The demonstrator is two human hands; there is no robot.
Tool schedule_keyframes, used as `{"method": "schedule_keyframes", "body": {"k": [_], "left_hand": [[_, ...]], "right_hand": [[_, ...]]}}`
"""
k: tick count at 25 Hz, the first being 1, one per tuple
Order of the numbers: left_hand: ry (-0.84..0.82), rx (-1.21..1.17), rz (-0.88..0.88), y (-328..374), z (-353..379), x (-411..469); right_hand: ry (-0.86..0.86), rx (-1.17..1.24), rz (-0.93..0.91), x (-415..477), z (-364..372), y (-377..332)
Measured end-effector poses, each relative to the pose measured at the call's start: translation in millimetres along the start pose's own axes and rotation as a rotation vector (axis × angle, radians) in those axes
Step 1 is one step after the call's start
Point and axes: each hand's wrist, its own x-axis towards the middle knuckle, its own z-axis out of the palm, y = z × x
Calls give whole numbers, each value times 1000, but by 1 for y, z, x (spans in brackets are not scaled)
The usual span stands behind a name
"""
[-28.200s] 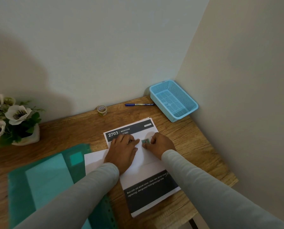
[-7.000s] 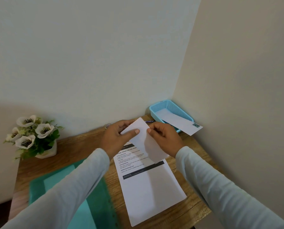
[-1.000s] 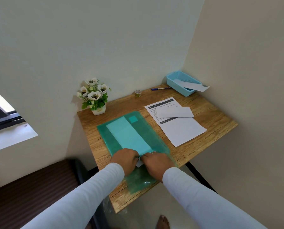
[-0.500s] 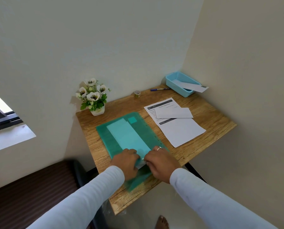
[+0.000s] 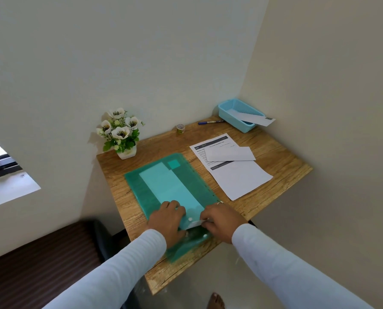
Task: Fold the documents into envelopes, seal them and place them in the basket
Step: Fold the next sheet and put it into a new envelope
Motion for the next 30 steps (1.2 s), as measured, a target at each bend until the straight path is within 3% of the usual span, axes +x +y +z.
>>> {"method": "schedule_keyframes", "body": {"k": [5,18,23,26,30], "left_hand": [[3,-3,-20,-1,-1,0],[-60,-33,-33,-5,-5,2],[-92,-34,-43,-2,-12,1],[-140,-182,-63,-9,-26,6],[79,-516,-145,-13,-64,15]], "right_hand": [[-128,178,21,1,-57,-6],[-77,210,-79,-21,-173,-27],[207,333,-119,-29,-215,-16],[386,418,-108,-27,-217,-4],[551,495,-81,-20,-199,12]]}}
